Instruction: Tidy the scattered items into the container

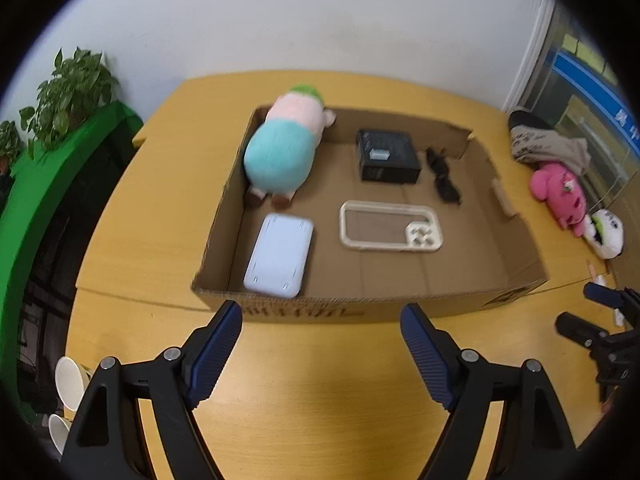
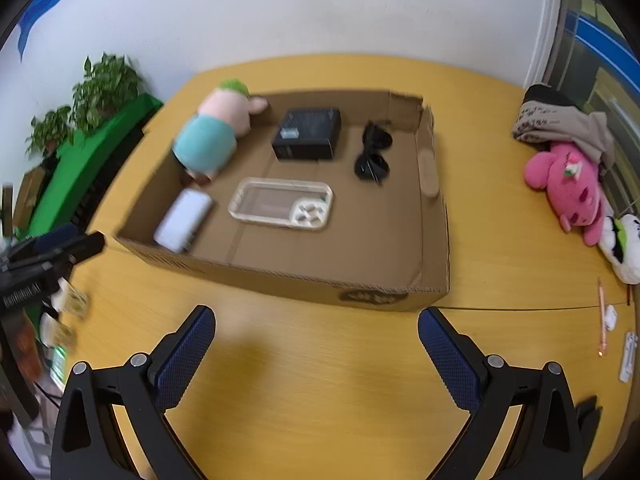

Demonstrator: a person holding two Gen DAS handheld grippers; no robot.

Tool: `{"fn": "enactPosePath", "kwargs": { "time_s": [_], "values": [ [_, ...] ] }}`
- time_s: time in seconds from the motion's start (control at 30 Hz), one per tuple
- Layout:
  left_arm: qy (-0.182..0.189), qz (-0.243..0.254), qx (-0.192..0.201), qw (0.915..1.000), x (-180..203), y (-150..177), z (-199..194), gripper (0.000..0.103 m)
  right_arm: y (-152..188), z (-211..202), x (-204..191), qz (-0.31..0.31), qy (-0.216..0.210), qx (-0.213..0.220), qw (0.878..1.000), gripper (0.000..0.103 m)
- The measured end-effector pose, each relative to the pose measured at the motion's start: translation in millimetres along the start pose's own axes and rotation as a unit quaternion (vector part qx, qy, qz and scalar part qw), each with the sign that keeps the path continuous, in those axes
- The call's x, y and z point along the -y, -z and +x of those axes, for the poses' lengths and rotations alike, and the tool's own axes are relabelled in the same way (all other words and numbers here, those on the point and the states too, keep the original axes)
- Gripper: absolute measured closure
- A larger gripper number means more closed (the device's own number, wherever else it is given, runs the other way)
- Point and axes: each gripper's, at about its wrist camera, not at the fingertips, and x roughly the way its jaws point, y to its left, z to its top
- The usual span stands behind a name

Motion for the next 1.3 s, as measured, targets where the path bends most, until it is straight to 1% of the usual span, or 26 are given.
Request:
{"fn": "enactPosePath", "kwargs": {
  "time_s": [0.2,0.27,0.37,0.4,0.47,0.5,0.57,0.63,0.73,0.83,0.93,1.0,1.1,1.3],
  "values": [
    [-0.012,0.006,-0.019,0.9997,-24.5,49.3,72.5,0.022,40.2,61.1,34.0,-0.006,-0.001,-0.015,1.000,0.000],
    [-0.020,0.020,-0.020,0.9994,-27.9,62.9,93.0,0.022,53.9,81.1,42.9,-0.008,-0.002,-0.021,1.000,0.000],
    [-0.027,0.047,-0.033,0.9980,-34.7,82.4,119.6,0.022,72.1,102.7,47.0,-0.011,-0.003,-0.031,0.999,0.000],
    [-0.021,0.047,-0.031,0.9982,-37.7,87.4,123.1,0.016,80.2,108.7,48.3,-0.010,-0.006,-0.033,0.999,0.000],
    [-0.006,0.039,-0.009,0.9992,-47.1,94.3,123.1,0.012,89.3,115.3,49.5,-0.011,-0.008,-0.033,0.999,0.000],
    [-0.005,0.038,-0.006,0.9992,-50.4,96.3,123.5,0.007,94.2,113.3,47.0,-0.025,0.001,-0.018,1.000,0.000],
    [-0.008,0.037,-0.002,0.9993,-57.2,100.8,124.2,0.000,103.1,111.8,40.7,-0.050,0.014,-0.010,0.999,0.000],
    [-0.006,0.040,0.016,0.9990,-61.4,106.0,121.9,0.000,111.0,109.4,36.7,-0.069,0.026,-0.003,0.997,0.000],
    [0.001,0.049,0.037,0.9981,-65.2,113.4,117.9,0.000,119.4,103.5,43.1,-0.060,0.031,0.009,0.998,0.000],
    [0.005,0.055,0.040,0.9976,-66.3,113.1,115.9,0.000,130.6,95.9,54.0,-0.058,0.032,0.030,0.997,0.000],
    [0.013,0.068,0.039,0.9968,-65.6,110.4,116.3,0.000,141.3,88.9,64.5,-0.067,0.027,0.052,0.996,0.000],
    [0.017,0.077,0.038,0.9962,-64.9,107.4,115.9,0.000,152.3,82.6,68.8,-0.086,0.014,0.067,0.994,0.000],
    [0.023,0.086,0.037,0.9953,-71.6,106.9,114.4,0.000,162.7,72.5,79.0,-0.108,0.000,0.066,0.992,0.000],
    [0.028,0.095,0.037,0.9944,-84.4,94.9,120.5,0.000,168.0,60.9,106.5,-0.141,-0.024,0.062,0.988,0.000]
  ]
}}
